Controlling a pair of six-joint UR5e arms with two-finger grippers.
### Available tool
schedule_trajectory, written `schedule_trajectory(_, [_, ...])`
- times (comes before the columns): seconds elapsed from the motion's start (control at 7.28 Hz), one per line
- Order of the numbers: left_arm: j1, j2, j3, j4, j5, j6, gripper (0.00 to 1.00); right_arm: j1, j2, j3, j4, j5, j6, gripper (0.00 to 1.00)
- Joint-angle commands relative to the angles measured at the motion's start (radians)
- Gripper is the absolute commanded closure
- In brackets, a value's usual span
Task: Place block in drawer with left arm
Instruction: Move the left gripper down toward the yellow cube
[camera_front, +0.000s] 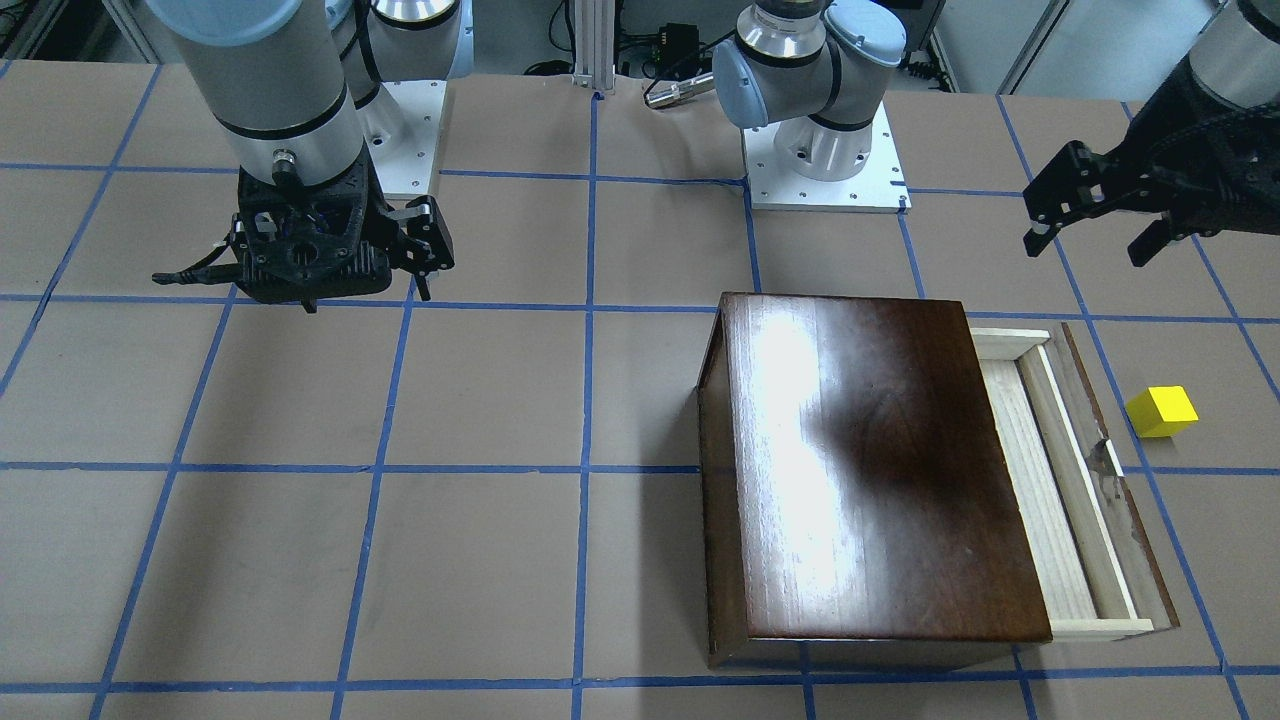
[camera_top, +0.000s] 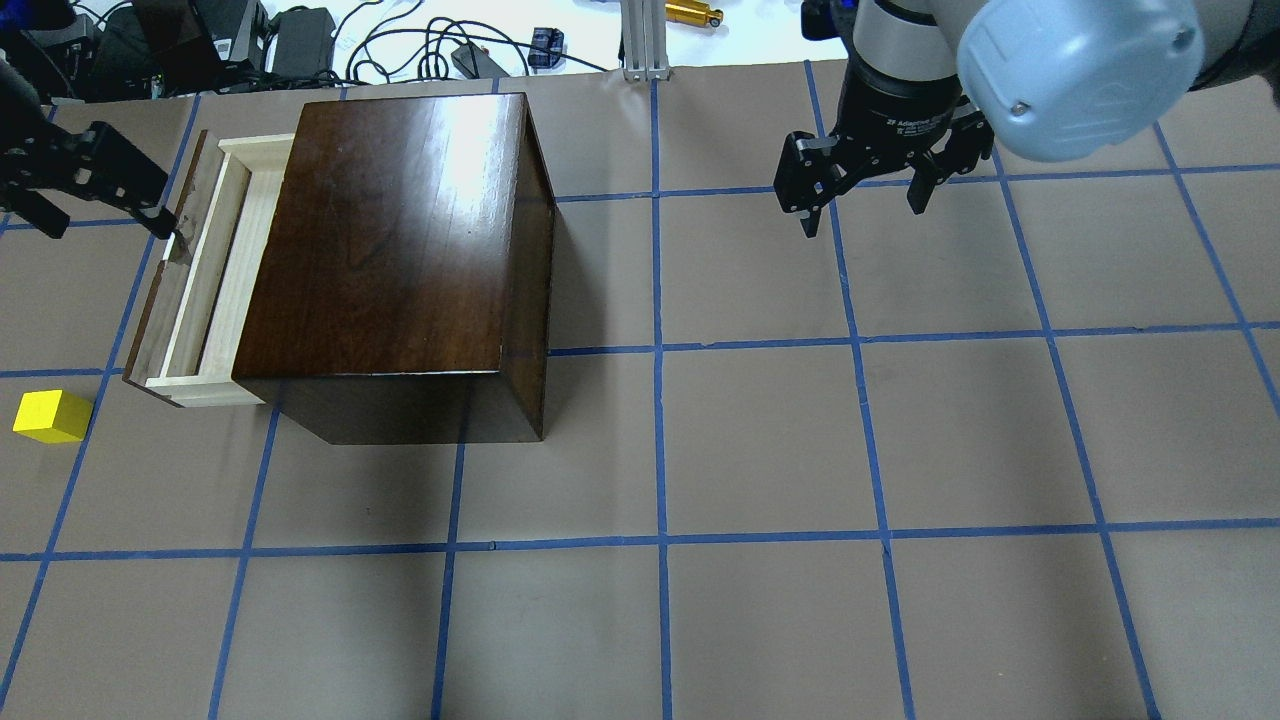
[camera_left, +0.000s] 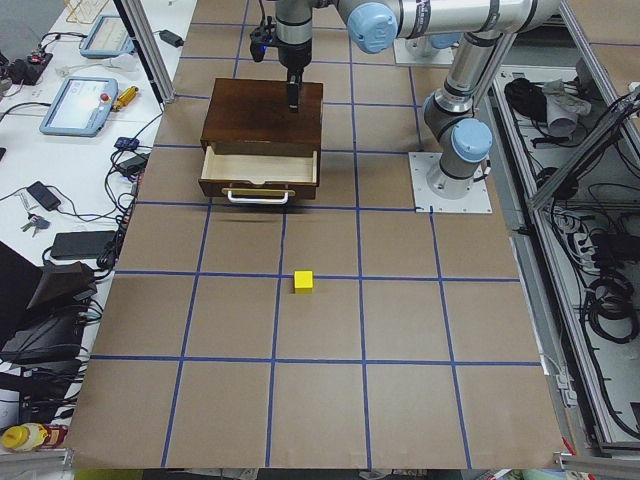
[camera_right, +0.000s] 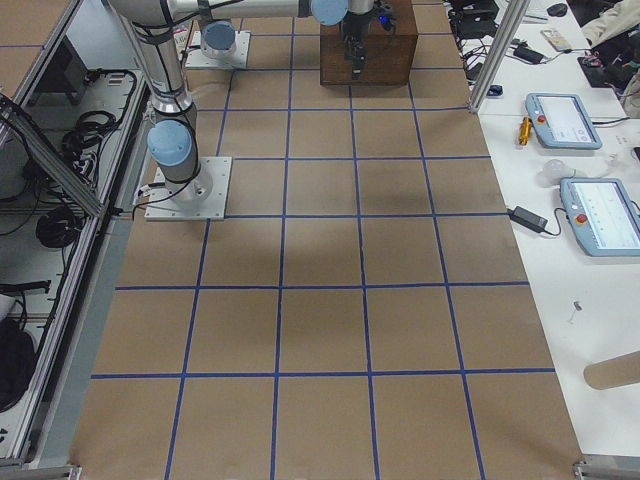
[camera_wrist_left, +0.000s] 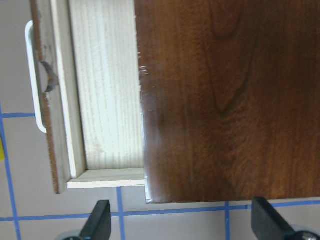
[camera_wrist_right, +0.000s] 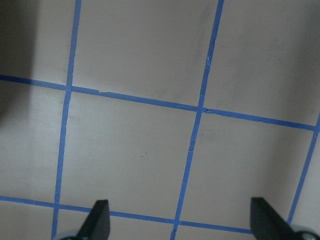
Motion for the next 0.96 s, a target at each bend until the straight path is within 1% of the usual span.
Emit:
schedule_trajectory(0.0, [0.179, -0.008, -0.003, -0.043, 0.051, 0.275, 0.0, 0.0, 0.0, 0.0, 0.0, 0.0, -0.001, 0.0])
schedule_trajectory(0.14, [0.245, -0.02, -0.006, -0.046, 0.051, 0.392, 0.0, 0.0, 0.0, 0.0, 0.0, 0.0, 0.0, 0.0])
schedule_trajectory(0.41, [0.352, -0.038, -0.023, -0.037, 0.054, 0.712, 0.0, 0.0, 0.0, 0.0, 0.0, 0.0, -0.001, 0.0])
schedule_trajectory(0.55, [0.392, -0.048, -0.049, -0.019, 0.056, 0.89, 0.0, 0.0, 0.0, 0.0, 0.0, 0.0, 0.0, 0.0])
schedule_trajectory(0.69, [0.414, -0.054, -0.072, 0.032, 0.062, 1.089, 0.0, 0.0, 0.0, 0.0, 0.0, 0.0, -0.001, 0.0])
schedule_trajectory(0.82, [0.417, -0.067, -0.103, 0.103, 0.13, 1.293, 0.0, 0.0, 0.0, 0.0, 0.0, 0.002, -0.001, 0.0])
